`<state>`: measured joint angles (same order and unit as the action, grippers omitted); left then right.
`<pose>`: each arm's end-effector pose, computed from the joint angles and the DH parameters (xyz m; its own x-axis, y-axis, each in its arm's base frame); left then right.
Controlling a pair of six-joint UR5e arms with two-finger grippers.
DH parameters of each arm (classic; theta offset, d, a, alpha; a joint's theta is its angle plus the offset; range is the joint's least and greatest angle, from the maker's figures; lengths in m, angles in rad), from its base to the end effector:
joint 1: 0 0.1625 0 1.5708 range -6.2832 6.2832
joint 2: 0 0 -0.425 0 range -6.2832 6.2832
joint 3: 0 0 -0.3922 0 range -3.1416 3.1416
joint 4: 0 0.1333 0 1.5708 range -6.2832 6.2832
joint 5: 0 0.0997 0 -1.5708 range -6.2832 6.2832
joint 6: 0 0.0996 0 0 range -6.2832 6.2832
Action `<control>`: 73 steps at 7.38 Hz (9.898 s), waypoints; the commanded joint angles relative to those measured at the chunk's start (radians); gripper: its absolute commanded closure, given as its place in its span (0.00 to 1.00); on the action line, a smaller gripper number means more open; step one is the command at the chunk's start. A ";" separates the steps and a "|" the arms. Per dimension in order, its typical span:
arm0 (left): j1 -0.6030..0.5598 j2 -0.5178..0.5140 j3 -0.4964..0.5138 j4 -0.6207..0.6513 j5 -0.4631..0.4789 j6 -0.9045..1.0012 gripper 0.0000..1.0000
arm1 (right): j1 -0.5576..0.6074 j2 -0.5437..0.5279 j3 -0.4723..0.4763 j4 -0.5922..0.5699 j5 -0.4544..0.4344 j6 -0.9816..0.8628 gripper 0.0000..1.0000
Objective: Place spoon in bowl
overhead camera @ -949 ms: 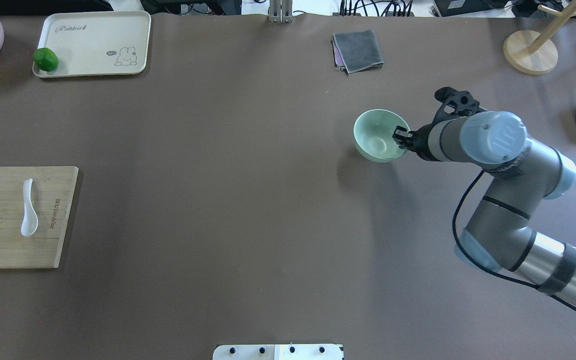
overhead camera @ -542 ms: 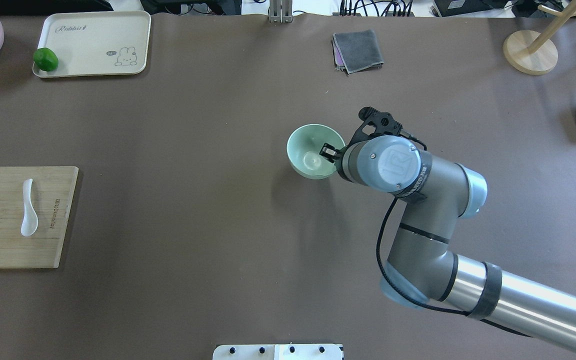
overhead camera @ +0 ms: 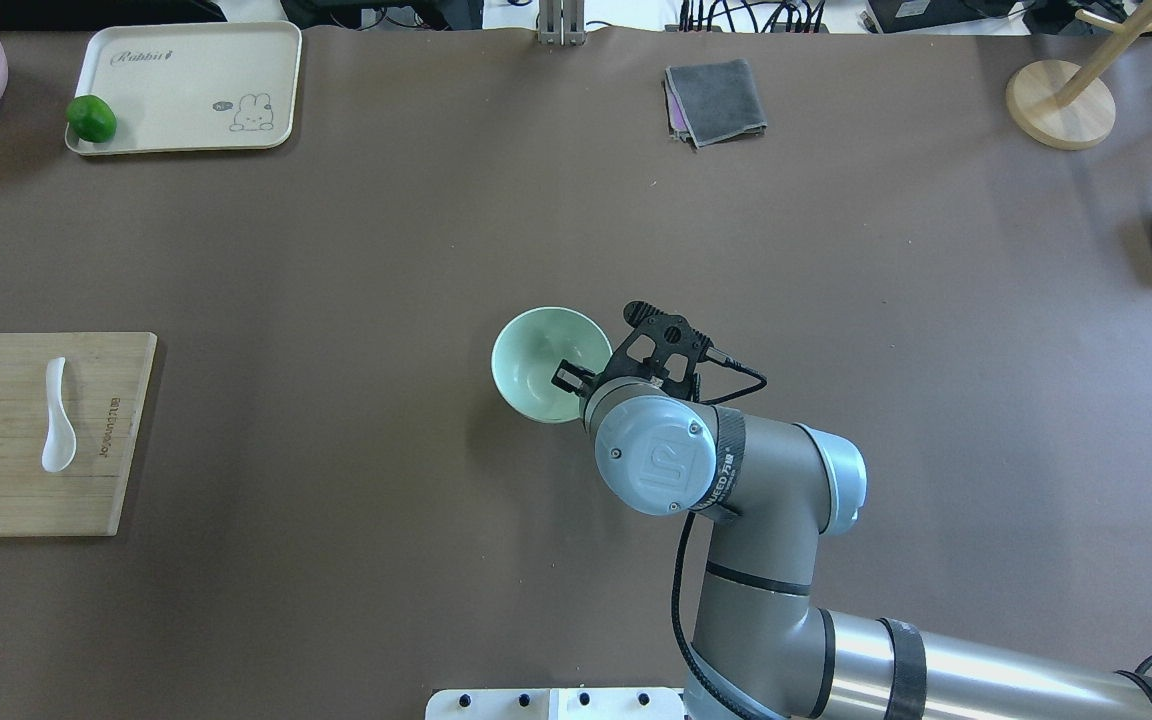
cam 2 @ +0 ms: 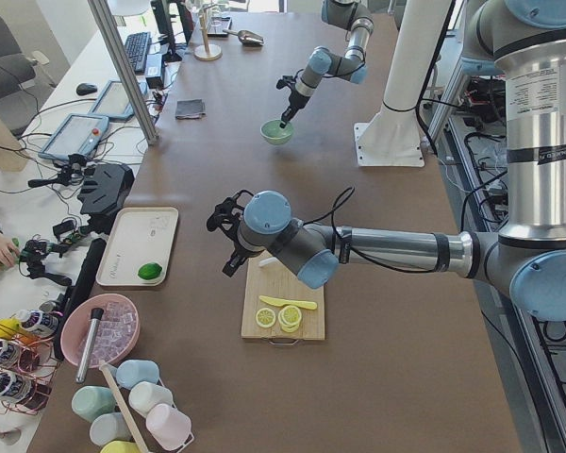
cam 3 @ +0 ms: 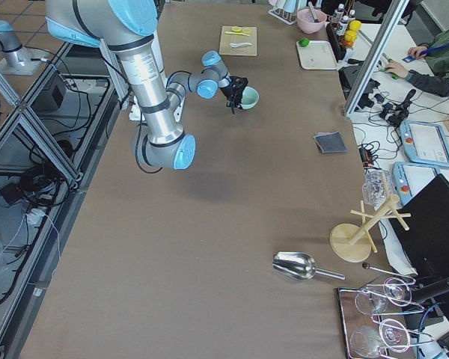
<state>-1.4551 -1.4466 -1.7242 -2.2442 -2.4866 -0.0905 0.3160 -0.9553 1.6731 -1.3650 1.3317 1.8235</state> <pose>-0.0015 -0.4579 0.5546 0.5517 0.5085 -0.6611 -0.0384 0.8073 0.5889 -0.5958 -0.3599 0.2304 0.4345 0.3976 0.8081 -0.6095 0.7904 -0.0612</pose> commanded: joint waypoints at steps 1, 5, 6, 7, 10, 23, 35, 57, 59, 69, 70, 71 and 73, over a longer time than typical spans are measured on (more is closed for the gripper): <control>0.004 0.000 -0.002 -0.003 -0.001 -0.002 0.02 | -0.006 0.035 -0.015 -0.085 -0.075 0.000 0.01; 0.110 0.031 -0.002 -0.144 0.018 -0.363 0.01 | 0.171 -0.035 0.165 -0.199 0.162 -0.206 0.00; 0.149 0.044 -0.008 -0.185 0.097 -0.503 0.01 | 0.255 -0.121 0.241 -0.194 0.263 -0.362 0.00; 0.226 0.049 -0.012 -0.213 0.173 -0.652 0.02 | 0.349 -0.191 0.290 -0.192 0.374 -0.515 0.00; 0.479 0.051 -0.021 -0.227 0.454 -0.996 0.02 | 0.689 -0.489 0.416 -0.190 0.683 -0.985 0.00; 0.691 0.069 0.025 -0.253 0.681 -1.112 0.77 | 1.138 -0.665 0.277 -0.192 0.989 -1.670 0.00; 1.047 -0.633 0.014 0.103 1.015 -1.686 1.00 | 1.154 -0.790 0.169 0.055 0.982 -1.667 0.00; -0.042 0.037 -0.097 0.667 0.080 0.236 0.02 | 1.172 -0.895 0.140 0.057 0.909 -1.676 0.00; -0.048 0.057 -0.069 0.663 0.083 0.238 0.02 | 1.172 -0.895 0.139 0.058 0.909 -1.676 0.00; -0.071 0.121 -0.120 0.653 0.081 0.241 0.02 | 1.172 -0.895 0.139 0.055 0.917 -1.672 0.00; -0.071 0.121 -0.120 0.653 0.081 0.241 0.02 | 1.172 -0.895 0.139 0.055 0.932 -1.672 0.00; -0.071 0.121 -0.120 0.652 0.081 0.241 0.02 | 1.172 -0.895 0.139 0.055 0.973 -1.672 0.00; -0.071 0.120 -0.120 0.653 0.081 0.241 0.02 | 1.172 -0.895 0.137 0.053 1.000 -1.670 0.00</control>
<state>-1.5263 -1.3257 -1.8438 -1.5918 -2.4053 0.1503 1.4872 -1.8500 1.8113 -1.3110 2.3163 0.1528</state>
